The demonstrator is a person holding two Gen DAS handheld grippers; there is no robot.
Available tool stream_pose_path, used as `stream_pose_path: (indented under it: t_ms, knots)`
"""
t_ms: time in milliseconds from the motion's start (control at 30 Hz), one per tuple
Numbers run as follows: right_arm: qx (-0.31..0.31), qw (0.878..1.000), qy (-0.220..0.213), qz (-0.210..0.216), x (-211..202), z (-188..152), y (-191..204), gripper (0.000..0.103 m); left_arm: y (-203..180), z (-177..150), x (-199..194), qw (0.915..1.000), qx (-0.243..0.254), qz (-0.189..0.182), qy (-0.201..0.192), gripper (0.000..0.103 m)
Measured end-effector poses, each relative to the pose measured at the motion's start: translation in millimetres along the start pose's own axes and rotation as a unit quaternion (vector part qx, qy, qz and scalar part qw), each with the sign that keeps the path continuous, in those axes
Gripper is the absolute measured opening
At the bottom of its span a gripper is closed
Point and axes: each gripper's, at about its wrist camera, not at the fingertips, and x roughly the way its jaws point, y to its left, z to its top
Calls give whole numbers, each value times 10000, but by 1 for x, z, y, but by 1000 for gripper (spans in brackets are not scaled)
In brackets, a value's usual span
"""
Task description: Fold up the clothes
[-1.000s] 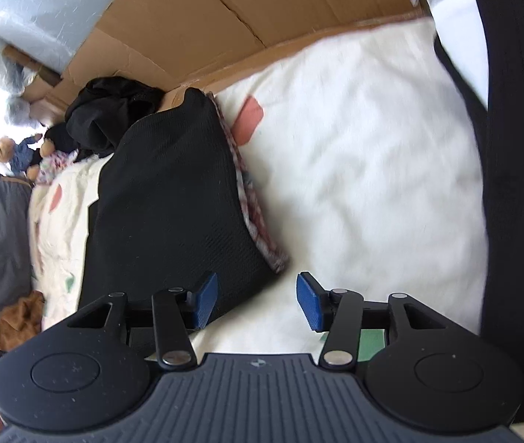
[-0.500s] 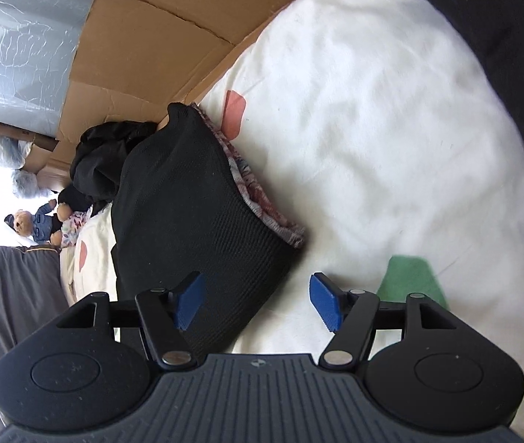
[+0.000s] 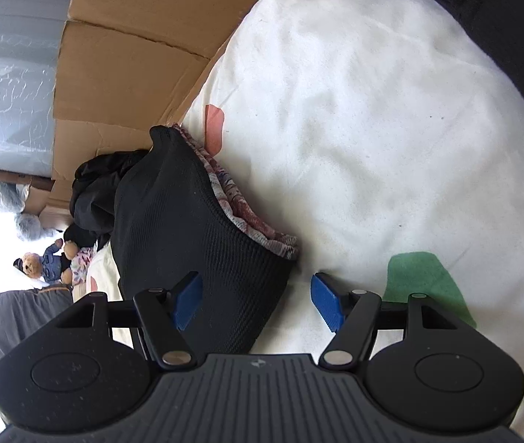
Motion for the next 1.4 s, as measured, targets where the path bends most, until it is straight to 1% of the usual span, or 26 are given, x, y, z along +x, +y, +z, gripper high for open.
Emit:
stream_pose_path:
  t_ms: [167,333,433,600,700,800,933,967,1000,1033,1067,1100,1133,1167,1233,1333,1400]
  knots:
    - [35,9999,-77,72,7,1,2,70,-3,8,-1,9999,33,-81,-71,58]
    - [44,9998,-184,110,13,0,4,70,-6,14,6,9997,162,-166,-122,56]
    - [58,9996,-260,114,16,-2,6,70,-12,20,9,9993,297,-157,-145,56]
    - [-43,9995,-297,138,19,-2,9,70,-17,27,6,9989,377,-127,-267,55]
    - [-44,9995,-283,148,20,0,10,70,-21,27,9,9987,455,-83,-228,53]
    - [68,9994,-275,199,18,-2,9,70,-28,29,8,9976,681,-14,-104,53]
    - [23,9995,-237,208,19,-8,10,70,-31,32,10,9972,740,-23,-53,52]
    - [35,9995,-242,202,19,-7,10,70,-31,32,12,9973,727,-24,-62,49]
    - [30,9995,-242,195,21,-6,11,70,-33,33,14,9973,728,-9,-69,40]
    - [9,9996,-240,179,21,-5,12,69,-37,33,18,9968,797,81,-29,24]
    - [-35,9996,-236,124,22,-4,14,65,-40,33,21,9959,883,196,31,18]
    - [-60,9997,-237,52,23,-4,15,62,-41,31,20,9953,928,259,64,16]
    - [-61,9997,-240,-4,23,-3,16,51,-42,30,20,9948,969,306,84,13]
    - [-61,9996,-236,-116,22,-3,15,39,-44,28,21,9945,1001,297,86,11]
    - [-81,9995,-214,-196,21,-3,13,29,-48,25,20,9934,1102,306,87,9]
    - [-195,9995,-182,-184,17,-3,15,21,-50,22,14,9927,1140,372,91,7]
    - [-332,9991,-172,-196,14,-3,19,18,-49,19,11,9936,1046,409,104,7]
